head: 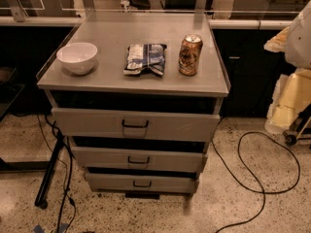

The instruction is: Open top drawer

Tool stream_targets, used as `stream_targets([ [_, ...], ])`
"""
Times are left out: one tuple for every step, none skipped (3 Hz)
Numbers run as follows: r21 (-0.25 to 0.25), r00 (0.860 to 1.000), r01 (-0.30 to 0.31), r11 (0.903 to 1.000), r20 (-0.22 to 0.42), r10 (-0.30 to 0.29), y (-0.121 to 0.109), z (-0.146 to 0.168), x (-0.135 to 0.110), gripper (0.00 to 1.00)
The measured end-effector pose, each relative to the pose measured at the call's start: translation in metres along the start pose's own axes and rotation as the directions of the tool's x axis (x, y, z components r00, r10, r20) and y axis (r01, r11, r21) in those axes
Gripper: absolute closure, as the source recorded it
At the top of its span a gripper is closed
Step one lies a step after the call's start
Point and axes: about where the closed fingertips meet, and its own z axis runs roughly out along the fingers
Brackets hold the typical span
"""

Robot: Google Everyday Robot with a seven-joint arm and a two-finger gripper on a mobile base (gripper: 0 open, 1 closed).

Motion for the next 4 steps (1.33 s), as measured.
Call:
stream_targets([
  [0.000, 1.000, 0.000, 1.0000, 0.000, 0.000, 0.000, 0.000, 0.000, 0.00],
  [-0.009, 1.000, -0.002, 1.0000, 0.006, 0.002, 0.009, 0.011, -0.001, 0.00],
  [-0.002, 1.000, -0.010, 1.0000, -0.010, 0.010, 0.031, 0.044, -0.007, 0.00],
  [0.005, 1.000, -0.003, 1.0000, -0.006, 0.003, 0.039, 0.086, -0.020, 0.00],
])
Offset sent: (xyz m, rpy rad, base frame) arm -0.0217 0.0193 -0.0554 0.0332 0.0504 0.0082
